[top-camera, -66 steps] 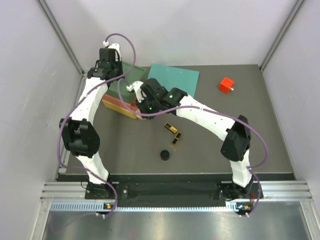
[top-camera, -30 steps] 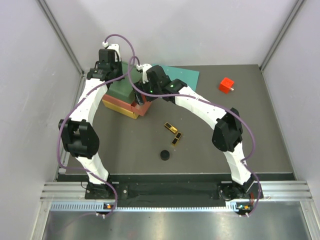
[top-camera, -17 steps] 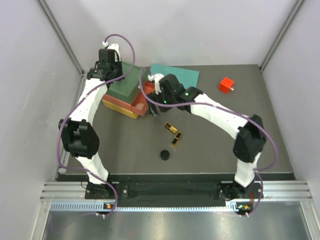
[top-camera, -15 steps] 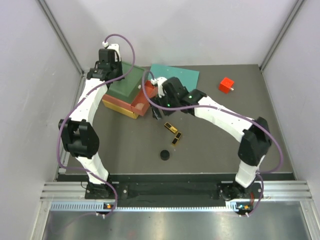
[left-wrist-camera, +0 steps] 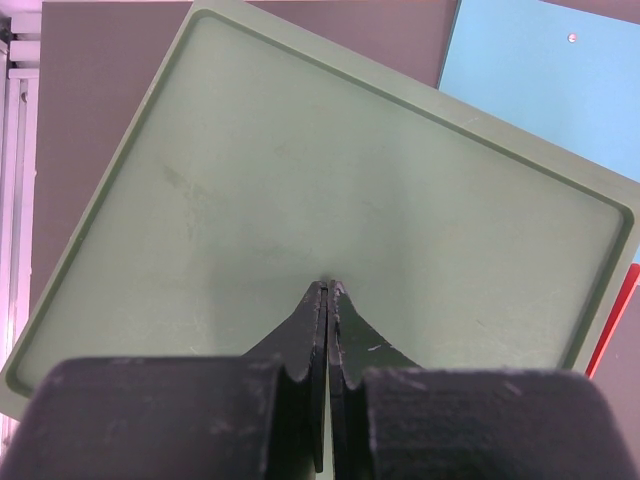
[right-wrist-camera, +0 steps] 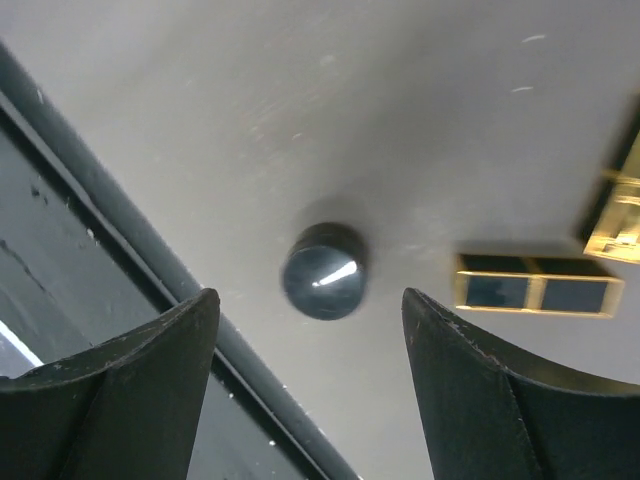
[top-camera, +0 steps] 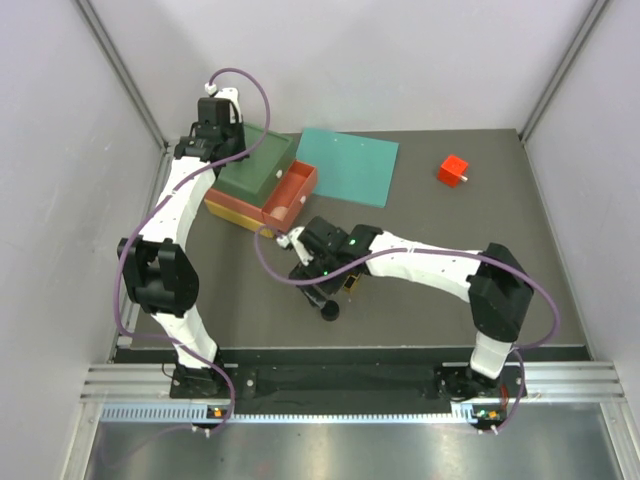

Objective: Organize the makeup

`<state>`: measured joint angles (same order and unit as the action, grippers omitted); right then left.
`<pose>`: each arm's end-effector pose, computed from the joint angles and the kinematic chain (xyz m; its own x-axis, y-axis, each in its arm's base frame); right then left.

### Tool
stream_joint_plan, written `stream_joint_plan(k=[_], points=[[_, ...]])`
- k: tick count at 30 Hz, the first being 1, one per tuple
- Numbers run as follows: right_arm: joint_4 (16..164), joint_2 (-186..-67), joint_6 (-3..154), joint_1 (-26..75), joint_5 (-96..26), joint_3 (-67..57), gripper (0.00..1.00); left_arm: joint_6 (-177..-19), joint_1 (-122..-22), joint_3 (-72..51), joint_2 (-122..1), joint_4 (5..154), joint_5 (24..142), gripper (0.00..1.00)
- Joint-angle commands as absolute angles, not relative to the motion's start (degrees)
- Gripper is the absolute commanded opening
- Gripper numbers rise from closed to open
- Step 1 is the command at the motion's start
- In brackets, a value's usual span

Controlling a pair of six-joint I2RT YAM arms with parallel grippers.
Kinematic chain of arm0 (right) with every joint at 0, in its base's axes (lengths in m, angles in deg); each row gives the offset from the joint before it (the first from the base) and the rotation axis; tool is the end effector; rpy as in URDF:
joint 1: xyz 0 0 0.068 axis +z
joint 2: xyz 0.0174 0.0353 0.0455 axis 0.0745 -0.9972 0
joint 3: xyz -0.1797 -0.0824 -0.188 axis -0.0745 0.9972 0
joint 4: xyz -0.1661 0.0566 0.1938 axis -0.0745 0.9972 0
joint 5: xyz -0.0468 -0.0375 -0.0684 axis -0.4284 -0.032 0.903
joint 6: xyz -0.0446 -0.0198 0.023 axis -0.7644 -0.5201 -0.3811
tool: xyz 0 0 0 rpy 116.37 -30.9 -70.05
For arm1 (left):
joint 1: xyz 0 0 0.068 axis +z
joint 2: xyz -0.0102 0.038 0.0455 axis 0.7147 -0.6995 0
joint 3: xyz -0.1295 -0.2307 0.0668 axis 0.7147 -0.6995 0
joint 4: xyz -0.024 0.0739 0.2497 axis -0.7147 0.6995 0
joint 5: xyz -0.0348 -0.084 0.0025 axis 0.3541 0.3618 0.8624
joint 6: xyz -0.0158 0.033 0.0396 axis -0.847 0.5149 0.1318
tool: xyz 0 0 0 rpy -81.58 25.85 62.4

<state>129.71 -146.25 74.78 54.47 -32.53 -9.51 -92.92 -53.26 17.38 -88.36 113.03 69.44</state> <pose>0.1909 0.3206 0.2465 -0.5446 -0.6921 -0.4737 -0.8201 0.5577 0.1281 0.4144 -0.0522 0.3563 -0.5629 -0.0359 -0.8258 -0.0081 0.9992 -0.0379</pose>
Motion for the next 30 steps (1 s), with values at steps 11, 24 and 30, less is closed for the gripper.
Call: stream_joint_plan(k=[11,24,30], points=[[136.97,-158.16,70.67,57.07,-27.85,-14.8,0.66,-93.93,-53.09,14.43,-94.59,125.06,69.9,0.0],[137.15,-157.2,69.18,56.9,-28.55,-17.09,0.15,-93.84,-53.09,14.34,-94.5,125.23,69.73,0.0],[137.5,-155.61,69.09,54.62,-28.98,-24.72,0.13,-93.84,-53.09,14.34,-94.59,125.23,69.81,0.0]])
